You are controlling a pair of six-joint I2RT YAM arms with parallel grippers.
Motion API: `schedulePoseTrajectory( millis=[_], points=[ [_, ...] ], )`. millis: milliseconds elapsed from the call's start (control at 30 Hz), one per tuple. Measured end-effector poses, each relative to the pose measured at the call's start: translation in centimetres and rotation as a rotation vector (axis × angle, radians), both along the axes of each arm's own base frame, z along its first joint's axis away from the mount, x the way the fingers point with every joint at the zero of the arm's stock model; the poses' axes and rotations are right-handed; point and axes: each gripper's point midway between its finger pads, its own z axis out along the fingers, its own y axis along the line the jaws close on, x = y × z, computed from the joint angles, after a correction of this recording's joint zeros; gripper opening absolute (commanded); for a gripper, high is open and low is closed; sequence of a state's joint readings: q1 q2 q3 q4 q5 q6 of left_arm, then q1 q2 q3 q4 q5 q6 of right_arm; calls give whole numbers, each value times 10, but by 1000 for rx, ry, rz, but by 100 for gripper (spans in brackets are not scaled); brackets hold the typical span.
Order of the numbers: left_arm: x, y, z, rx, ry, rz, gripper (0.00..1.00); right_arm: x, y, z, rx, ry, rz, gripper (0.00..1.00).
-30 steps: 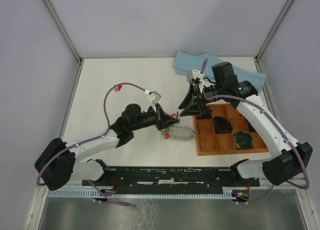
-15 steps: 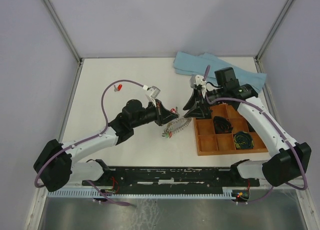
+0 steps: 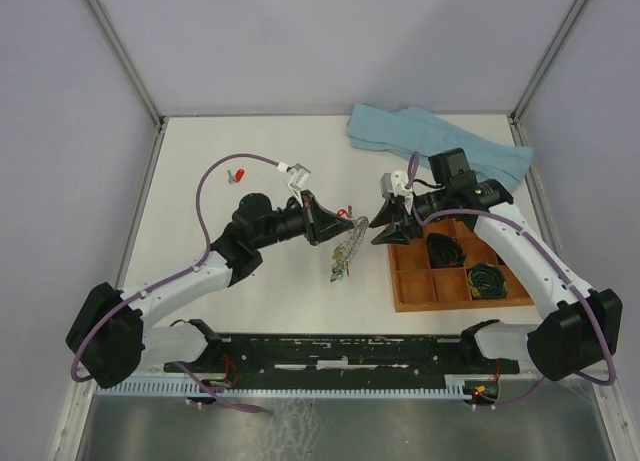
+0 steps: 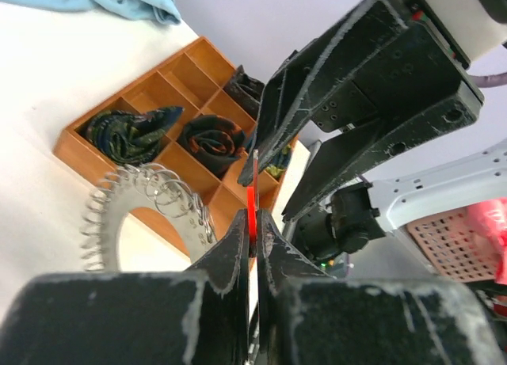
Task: Remove the keys from the keyring
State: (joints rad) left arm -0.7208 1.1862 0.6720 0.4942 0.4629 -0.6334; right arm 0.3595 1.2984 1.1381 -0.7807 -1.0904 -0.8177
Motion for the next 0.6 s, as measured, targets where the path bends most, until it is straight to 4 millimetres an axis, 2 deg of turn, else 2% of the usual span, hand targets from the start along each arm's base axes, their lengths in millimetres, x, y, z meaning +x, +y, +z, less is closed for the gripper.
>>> schedulePoseTrajectory(
  millis=[267, 600],
  points=[
    [-2, -5, 3, -54, 115, -74, 3, -14, -3, 9, 20, -54, 57, 47],
    [-8, -8, 23, -140, 148, -113, 3, -18, 0, 13, 43, -26, 63, 42]
  ],
)
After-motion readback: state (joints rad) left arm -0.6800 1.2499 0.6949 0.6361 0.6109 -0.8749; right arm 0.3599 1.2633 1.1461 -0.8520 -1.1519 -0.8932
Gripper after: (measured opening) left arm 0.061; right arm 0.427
